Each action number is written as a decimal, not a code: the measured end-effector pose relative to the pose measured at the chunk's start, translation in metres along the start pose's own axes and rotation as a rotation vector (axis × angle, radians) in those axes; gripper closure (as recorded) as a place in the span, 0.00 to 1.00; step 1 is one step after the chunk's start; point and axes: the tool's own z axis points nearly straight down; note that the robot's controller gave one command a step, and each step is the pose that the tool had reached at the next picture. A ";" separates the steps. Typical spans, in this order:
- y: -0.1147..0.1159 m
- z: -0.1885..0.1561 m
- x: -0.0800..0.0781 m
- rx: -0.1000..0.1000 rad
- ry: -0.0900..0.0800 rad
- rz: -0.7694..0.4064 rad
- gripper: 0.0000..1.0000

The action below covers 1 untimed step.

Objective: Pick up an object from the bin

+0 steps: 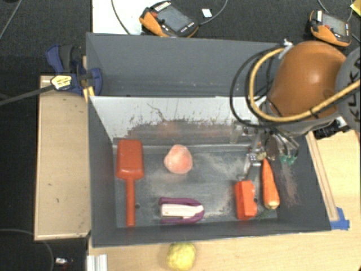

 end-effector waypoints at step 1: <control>-0.008 0.136 -0.049 -0.001 -0.006 0.126 0.00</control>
Offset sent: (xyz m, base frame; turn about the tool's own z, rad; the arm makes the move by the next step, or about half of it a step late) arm 0.0580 0.0520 -0.0770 0.0361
